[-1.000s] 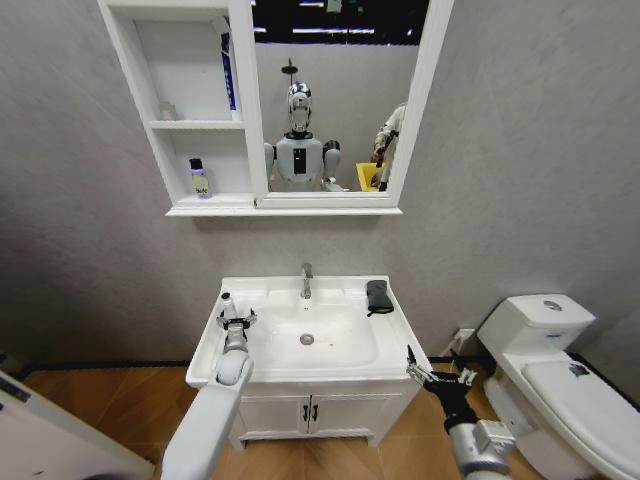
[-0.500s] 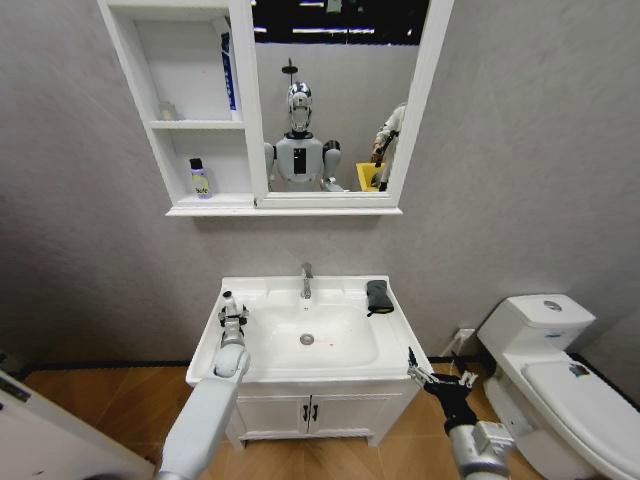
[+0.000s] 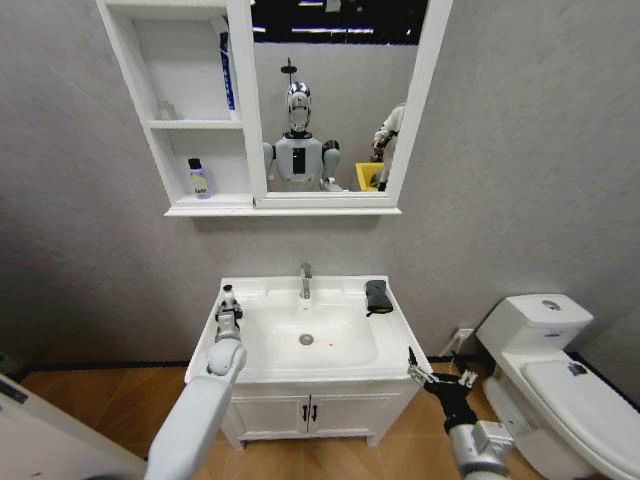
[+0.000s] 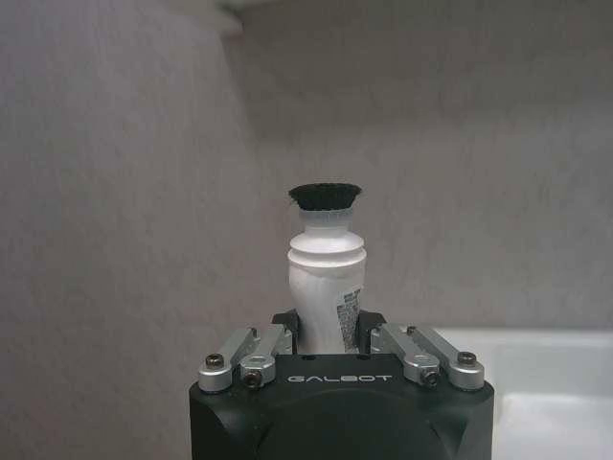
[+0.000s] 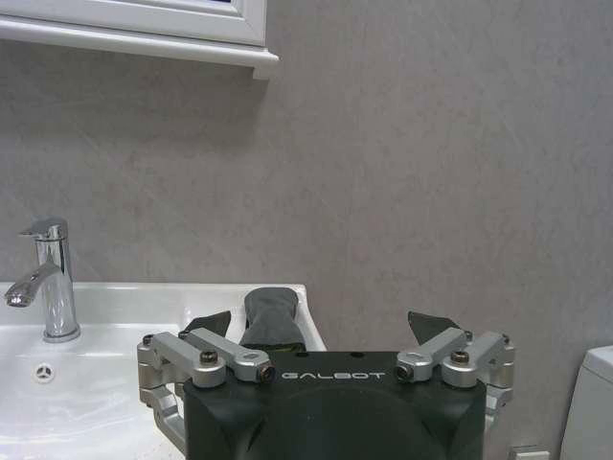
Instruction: Move facial cleanser and shampoo from washbasin to cabinet, then wipe washbasin with towel.
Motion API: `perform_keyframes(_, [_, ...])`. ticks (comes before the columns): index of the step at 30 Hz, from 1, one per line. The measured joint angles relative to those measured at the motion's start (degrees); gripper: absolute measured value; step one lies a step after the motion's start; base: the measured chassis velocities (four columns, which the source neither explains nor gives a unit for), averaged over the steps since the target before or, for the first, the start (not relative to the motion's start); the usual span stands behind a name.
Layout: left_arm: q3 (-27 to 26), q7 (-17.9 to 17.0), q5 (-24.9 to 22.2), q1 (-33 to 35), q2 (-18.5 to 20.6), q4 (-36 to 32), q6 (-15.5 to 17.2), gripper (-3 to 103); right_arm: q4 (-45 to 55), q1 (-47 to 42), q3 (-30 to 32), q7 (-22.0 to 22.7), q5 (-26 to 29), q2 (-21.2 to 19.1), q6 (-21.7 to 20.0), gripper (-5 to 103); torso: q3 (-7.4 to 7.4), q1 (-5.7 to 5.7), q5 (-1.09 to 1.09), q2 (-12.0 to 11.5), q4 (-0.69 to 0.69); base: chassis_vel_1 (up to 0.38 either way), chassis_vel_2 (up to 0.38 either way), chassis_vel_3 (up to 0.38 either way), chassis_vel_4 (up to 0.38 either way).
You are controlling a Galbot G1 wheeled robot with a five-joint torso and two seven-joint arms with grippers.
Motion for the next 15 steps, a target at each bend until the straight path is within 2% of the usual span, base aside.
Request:
perform_keyframes(2, [0.92, -6.23, -16.22, -3.86, 7.38, -10.49, 8.82, 30, -0.88, 0.20, -0.45, 0.08, -0.34, 0.01, 0.38, 100, -0.01, -0.02, 0.00, 0.02, -0.02, 0.000, 0.000, 0.000, 0.000])
perform_keyframes(3, [0.92, -6.23, -16.22, -3.86, 7.38, -10.49, 8.82, 30, -0.88, 0.20, -0.45, 0.08, -0.34, 0.01, 0.38, 100, -0.01, -0.02, 0.00, 0.02, -0.02, 0.000, 0.000, 0.000, 0.000])
perform_keyframes(6, [4.05, -11.83, -33.27, -15.38, 13.59, -13.48, 14.49, 30, -1.86, 0.45, -2.02, 0.09, -1.88, 0.19, 0.92, 100, 0.00, -0.01, 0.02, 0.01, -0.04, 0.000, 0.000, 0.000, 0.000])
perform_keyframes(7, [4.05, -11.83, -33.27, -15.38, 13.59, -13.48, 14.49, 30, -1.86, 0.45, -2.02, 0.09, -1.88, 0.19, 0.92, 100, 0.00, -0.01, 0.02, 0.01, -0.04, 0.000, 0.000, 0.000, 0.000])
perform_keyframes(10, [10.55, -13.16, -41.39, -34.30, 15.30, -7.07, 16.21, 30, -1.95, 0.52, -2.55, 0.00, -2.81, 0.25, 1.01, 100, 0.00, 0.01, 0.02, 0.00, -0.06, 0.000, 0.000, 0.000, 0.000])
perform_keyframes(11, [10.55, -13.16, -41.39, -34.30, 15.30, -7.07, 16.21, 30, -1.95, 0.52, -2.55, 0.00, -2.81, 0.25, 1.01, 100, 0.00, 0.01, 0.02, 0.00, -0.06, 0.000, 0.000, 0.000, 0.000])
perform_keyframes(12, [12.26, -13.14, -42.49, -38.57, 15.11, -4.73, 16.49, 30, -1.94, 0.52, -2.41, 0.00, -2.87, 0.24, 1.01, 100, 0.01, 0.02, 0.02, 0.00, -0.06, 0.000, 0.000, 0.000, 0.000])
perform_keyframes(14, [15.98, -10.99, -43.16, -49.27, 13.64, 3.20, 16.85, 30, -1.85, 0.07, -1.72, -0.05, -2.88, -0.03, 1.26, 100, 0.01, 0.03, 0.03, 0.00, -0.05, 0.000, 0.000, 0.000, 0.000])
perform_keyframes(15, [15.98, -10.99, -43.16, -49.27, 13.64, 3.20, 16.85, 30, -1.85, 0.07, -1.72, -0.05, -2.88, -0.03, 1.26, 100, 0.01, 0.03, 0.03, 0.00, -0.05, 0.000, 0.000, 0.000, 0.000])
